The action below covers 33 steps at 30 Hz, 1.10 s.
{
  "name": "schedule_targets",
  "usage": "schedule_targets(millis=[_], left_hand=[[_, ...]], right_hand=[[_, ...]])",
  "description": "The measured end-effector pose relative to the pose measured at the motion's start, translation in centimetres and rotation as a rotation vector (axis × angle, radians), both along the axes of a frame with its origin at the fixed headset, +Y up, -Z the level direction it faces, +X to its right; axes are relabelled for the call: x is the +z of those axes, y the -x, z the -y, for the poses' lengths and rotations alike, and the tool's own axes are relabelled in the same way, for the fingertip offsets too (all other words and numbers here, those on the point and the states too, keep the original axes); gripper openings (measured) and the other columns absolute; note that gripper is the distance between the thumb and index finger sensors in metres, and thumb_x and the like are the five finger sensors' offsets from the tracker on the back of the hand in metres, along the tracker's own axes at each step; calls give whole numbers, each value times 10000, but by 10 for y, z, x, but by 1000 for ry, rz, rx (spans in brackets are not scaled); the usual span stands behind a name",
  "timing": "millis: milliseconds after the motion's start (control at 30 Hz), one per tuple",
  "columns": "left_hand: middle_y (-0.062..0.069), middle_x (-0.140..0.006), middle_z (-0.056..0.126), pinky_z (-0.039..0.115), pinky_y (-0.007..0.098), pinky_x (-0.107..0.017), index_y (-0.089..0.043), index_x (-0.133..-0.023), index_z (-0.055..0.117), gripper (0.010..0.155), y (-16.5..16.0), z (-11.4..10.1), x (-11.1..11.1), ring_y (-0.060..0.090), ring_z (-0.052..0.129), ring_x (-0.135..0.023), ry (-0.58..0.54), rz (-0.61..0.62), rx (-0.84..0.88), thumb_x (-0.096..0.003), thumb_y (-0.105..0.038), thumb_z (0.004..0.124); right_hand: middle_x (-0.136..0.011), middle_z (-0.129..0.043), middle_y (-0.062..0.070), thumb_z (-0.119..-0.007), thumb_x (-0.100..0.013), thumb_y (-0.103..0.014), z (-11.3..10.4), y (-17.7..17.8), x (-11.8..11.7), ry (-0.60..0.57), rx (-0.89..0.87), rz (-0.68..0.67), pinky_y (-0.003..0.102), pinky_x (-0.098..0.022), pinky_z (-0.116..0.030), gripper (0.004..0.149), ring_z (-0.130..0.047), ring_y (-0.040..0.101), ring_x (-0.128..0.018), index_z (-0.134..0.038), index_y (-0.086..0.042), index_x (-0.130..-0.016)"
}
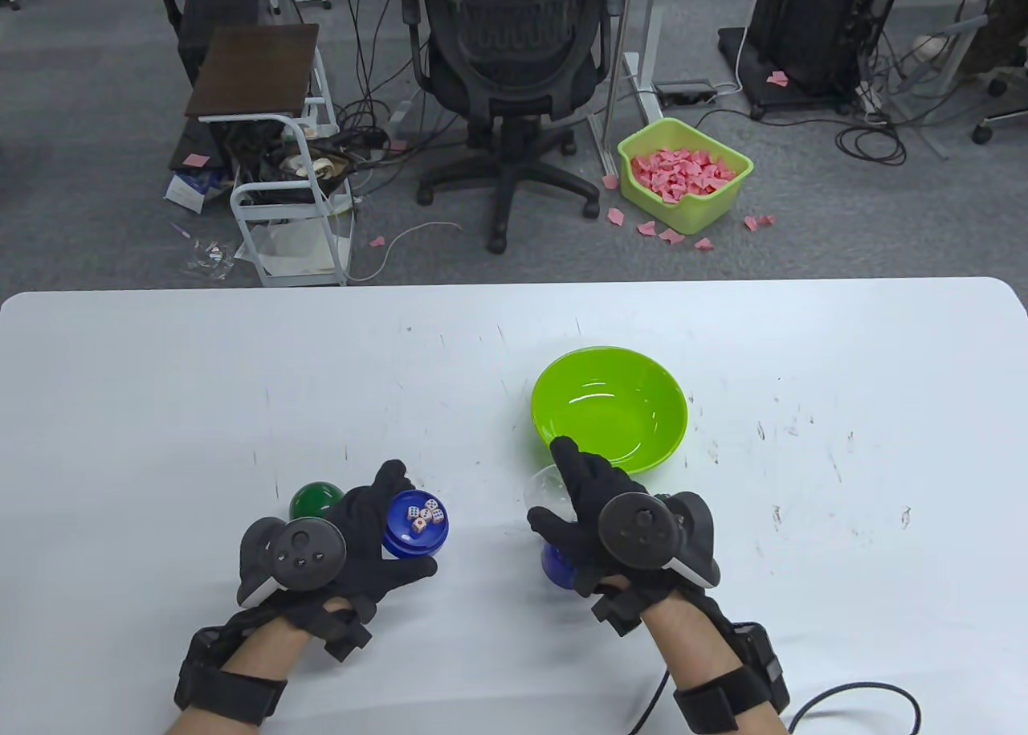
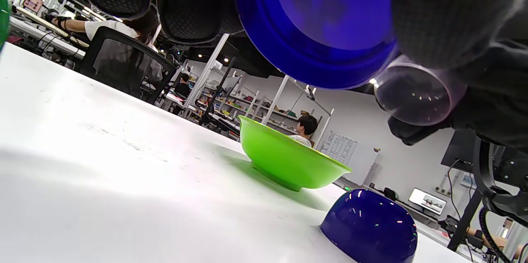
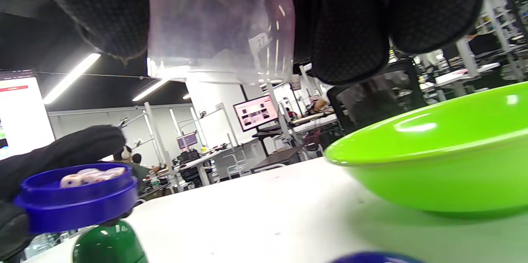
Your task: Pour dice into bowl
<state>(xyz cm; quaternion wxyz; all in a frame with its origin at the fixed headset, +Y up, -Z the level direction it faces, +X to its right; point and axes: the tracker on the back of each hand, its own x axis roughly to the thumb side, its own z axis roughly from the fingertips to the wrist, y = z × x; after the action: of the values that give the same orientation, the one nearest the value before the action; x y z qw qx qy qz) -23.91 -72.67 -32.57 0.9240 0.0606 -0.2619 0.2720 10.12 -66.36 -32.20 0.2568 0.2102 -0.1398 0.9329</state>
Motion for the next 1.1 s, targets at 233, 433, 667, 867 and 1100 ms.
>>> schedule_targets(millis=[233,433,667,867,1100], left_hand=[[122,-1098,639,651,609,-754,-183,-1118,265,1101,5,1,-2,359,762,-964,6,-19,8,-359,-688,883],[124,-1093,649,655,607,-752,-183,-1118,269,1095,9,1,-3,360,769,-959,8,-33,27,-360,-697,869],[140,-1085,646,651,607,-751,-183,-1117,266,1085,10,0,-3,367,765,-948,6,-48,45,-362,-701,847],[134,-1079,649,654,605,-748,-184,-1116,273,1097,11,-1,-1,360,768,-937,-8,-61,57,-347,-706,856],[134,-1077,651,663,603,-743,-183,-1115,280,1114,15,-2,-1,359,775,-932,-10,-82,82,-334,-687,896]], right_hand=[[-951,-754,343,-826,-497,-498,13,-38,-3,47,-1,80,697,-509,-731,791,-889,520,-638,-531,-54,-1081],[-971,-723,355,-833,-501,-476,30,-63,-10,117,42,146,714,-524,-704,788,-862,541,-663,-523,-45,-1084],[-975,-731,348,-886,-470,-447,54,-79,-14,224,132,196,717,-531,-699,799,-858,541,-670,-556,-29,-1065],[-971,-759,332,-934,-432,-423,69,-88,-17,308,198,237,723,-542,-690,795,-858,541,-676,-607,-38,-1045],[-969,-786,306,-965,-397,-409,79,-86,-17,327,274,275,723,-545,-691,826,-861,538,-679,-610,-39,-1045]])
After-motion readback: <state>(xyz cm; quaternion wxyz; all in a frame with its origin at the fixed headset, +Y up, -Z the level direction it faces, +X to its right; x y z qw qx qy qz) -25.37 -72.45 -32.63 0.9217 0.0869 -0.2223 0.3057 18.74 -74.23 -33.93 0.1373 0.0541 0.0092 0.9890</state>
